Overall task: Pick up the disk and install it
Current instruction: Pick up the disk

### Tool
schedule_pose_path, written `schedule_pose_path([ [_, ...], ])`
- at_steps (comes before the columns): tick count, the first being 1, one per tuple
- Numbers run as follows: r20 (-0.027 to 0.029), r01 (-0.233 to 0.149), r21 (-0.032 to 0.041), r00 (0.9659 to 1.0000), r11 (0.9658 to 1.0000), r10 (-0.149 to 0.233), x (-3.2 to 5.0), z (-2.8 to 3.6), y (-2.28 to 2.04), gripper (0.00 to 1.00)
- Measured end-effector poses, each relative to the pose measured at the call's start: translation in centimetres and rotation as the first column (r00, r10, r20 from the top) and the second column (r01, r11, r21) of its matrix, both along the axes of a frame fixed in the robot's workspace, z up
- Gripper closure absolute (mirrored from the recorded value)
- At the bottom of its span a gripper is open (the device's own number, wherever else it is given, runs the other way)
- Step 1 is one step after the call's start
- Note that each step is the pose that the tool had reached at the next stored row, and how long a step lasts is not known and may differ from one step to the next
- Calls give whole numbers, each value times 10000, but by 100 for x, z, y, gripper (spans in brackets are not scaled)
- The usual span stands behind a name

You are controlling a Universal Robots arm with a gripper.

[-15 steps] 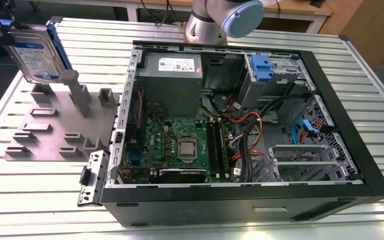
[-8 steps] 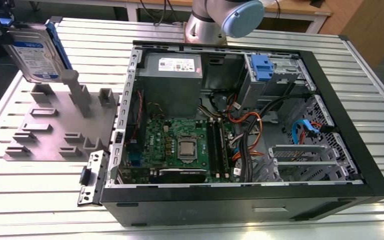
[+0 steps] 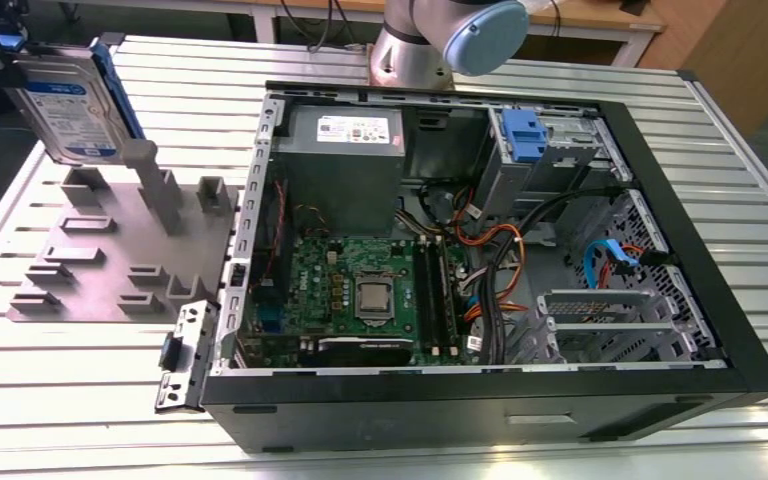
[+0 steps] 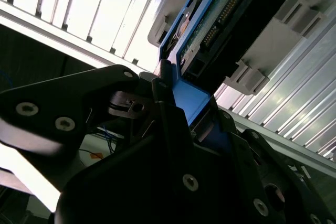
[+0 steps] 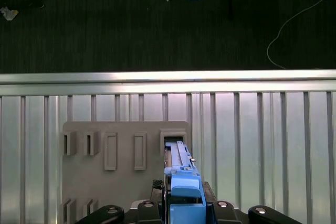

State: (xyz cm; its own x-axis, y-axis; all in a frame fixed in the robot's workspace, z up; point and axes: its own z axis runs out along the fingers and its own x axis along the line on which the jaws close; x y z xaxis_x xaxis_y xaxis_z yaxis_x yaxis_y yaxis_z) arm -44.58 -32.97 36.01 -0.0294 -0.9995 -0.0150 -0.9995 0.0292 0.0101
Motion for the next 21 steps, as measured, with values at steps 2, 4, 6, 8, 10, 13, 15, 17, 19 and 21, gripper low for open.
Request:
schedule_pose_path([
  [2, 0, 0, 0, 10000, 10000, 0, 0, 3, 0, 64],
  [4, 0, 0, 0, 10000, 10000, 0, 0, 7, 0, 64],
  [6, -1, 0, 0, 10000, 10000, 0, 0, 12, 0, 64],
  [8, -1, 0, 0, 10000, 10000, 0, 0, 17, 0, 64],
  [10, -1, 0, 0, 10000, 10000, 0, 0, 25, 0, 64],
  [13, -1, 0, 0, 10000, 10000, 0, 0, 39, 0, 64],
  [15, 0, 0, 0, 10000, 10000, 0, 0, 47, 0, 64],
  [17, 0, -1, 0, 10000, 10000, 1, 0, 56, 0, 64],
  [19, -1, 0, 0, 10000, 10000, 0, 0, 65, 0, 64],
  [21, 1, 0, 1, 10000, 10000, 0, 0, 72, 0, 64],
])
